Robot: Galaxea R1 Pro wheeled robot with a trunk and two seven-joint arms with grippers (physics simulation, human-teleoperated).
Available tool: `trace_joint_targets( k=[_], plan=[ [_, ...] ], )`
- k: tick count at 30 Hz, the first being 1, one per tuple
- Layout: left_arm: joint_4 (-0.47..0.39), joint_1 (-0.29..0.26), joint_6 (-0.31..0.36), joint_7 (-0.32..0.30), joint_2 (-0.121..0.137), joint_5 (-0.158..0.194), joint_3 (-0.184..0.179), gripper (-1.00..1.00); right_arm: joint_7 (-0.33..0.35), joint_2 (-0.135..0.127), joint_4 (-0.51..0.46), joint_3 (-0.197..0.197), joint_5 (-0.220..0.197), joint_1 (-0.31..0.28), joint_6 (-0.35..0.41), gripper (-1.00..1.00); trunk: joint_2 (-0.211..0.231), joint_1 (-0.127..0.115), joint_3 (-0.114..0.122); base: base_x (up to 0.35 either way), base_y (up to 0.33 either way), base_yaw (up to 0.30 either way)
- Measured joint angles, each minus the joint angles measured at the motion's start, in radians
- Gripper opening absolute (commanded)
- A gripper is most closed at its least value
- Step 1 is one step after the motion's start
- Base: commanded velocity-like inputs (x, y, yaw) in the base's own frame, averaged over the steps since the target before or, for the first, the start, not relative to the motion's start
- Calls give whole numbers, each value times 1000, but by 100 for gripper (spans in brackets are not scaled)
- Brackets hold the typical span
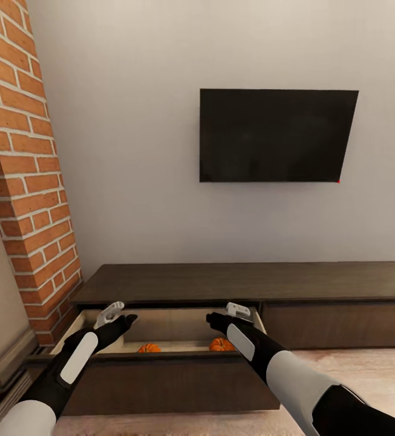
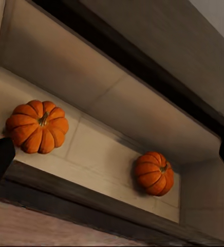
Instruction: Place each of the two pumpkins and all three candles from the living room inside a cabinet in the living room (use any cabinet), then make sure every cabinet is closed, and position the cauldron so it is next to a table in the living room.
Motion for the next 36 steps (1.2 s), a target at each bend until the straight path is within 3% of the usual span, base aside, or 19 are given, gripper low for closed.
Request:
trace_joint_targets(
  k=[16, 24, 27, 34, 36],
  plan=[
    [0, 0, 1, 0, -1, 0, -4, 100, 1, 1, 0, 1, 1, 0, 0, 100, 112, -61, 50, -326, 83, 0],
    [3, -1, 3, 0, -1, -19, -13, 100, 1, -1, 1, 3, 3, 0, 5, 100, 168, -92, 75, -325, 72, 0],
    [3, -2, 3, 0, -6, -62, -15, 100, 1, -3, 3, 5, 2, 0, 13, 100, 189, -104, 85, -325, 15, 0],
    [14, -2, 2, 38, -36, -231, -14, 100, 0, -4, 7, 6, 2, 0, 18, 100, 238, -130, 107, -325, 2, 0],
    [26, -1, 1, 50, -45, -256, -14, 100, 0, -4, 7, 6, 4, 0, 14, 100, 238, -130, 107, -318, 0, 0]
  ],
)
